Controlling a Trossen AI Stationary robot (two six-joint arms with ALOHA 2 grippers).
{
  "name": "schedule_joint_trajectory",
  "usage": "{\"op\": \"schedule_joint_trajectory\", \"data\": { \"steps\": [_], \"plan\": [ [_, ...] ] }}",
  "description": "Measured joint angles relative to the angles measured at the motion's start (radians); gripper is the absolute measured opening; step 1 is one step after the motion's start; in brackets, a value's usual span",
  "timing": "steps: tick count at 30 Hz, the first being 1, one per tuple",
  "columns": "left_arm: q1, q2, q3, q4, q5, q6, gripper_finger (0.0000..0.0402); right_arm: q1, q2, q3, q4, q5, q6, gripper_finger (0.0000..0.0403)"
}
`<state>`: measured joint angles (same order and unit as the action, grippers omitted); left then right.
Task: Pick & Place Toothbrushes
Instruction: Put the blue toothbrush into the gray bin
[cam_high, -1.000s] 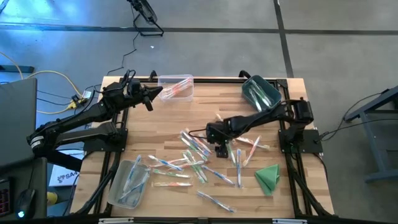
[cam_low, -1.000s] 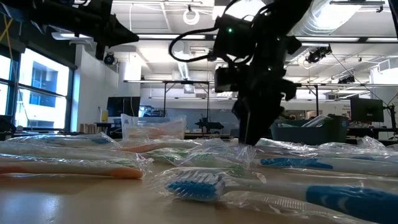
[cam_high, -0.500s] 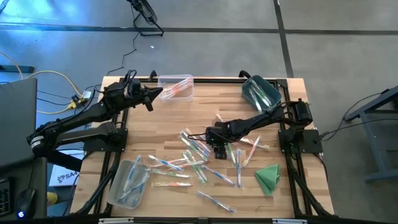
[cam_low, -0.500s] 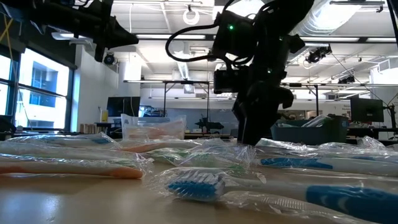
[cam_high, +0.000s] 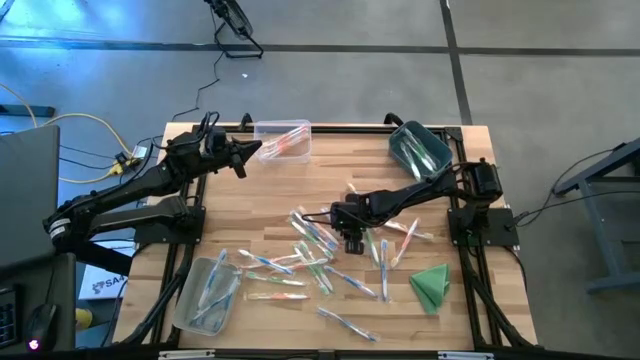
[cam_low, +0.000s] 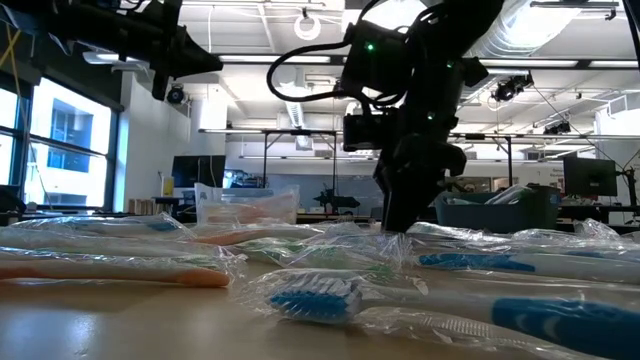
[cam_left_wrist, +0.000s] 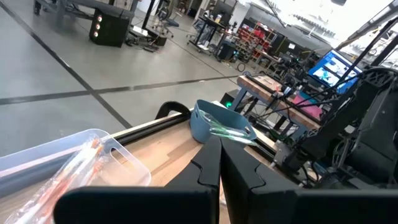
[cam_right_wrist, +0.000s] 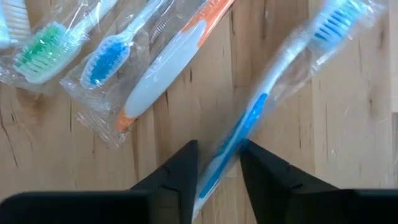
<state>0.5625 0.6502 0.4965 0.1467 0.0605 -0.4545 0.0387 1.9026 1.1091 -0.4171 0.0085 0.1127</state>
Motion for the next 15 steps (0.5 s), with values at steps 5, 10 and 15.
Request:
{"op": "schedule_joint_trajectory", "data": {
  "steps": [5, 10, 15],
  "plan": [
    [0.000, 0.000, 0.000, 0.000, 0.000, -0.002, 0.0001, 0.000, 0.000, 0.000, 0.001, -0.002, 0.000, 0.0075],
    [0.000, 0.000, 0.000, 0.000, 0.000, -0.002, 0.0001, 0.000, 0.000, 0.000, 0.002, -0.005, 0.000, 0.0040],
    [0.000, 0.000, 0.000, -0.001, 0.000, -0.008, 0.0001, 0.000, 0.000, 0.000, 0.001, -0.008, 0.001, 0.0014]
  ]
}}
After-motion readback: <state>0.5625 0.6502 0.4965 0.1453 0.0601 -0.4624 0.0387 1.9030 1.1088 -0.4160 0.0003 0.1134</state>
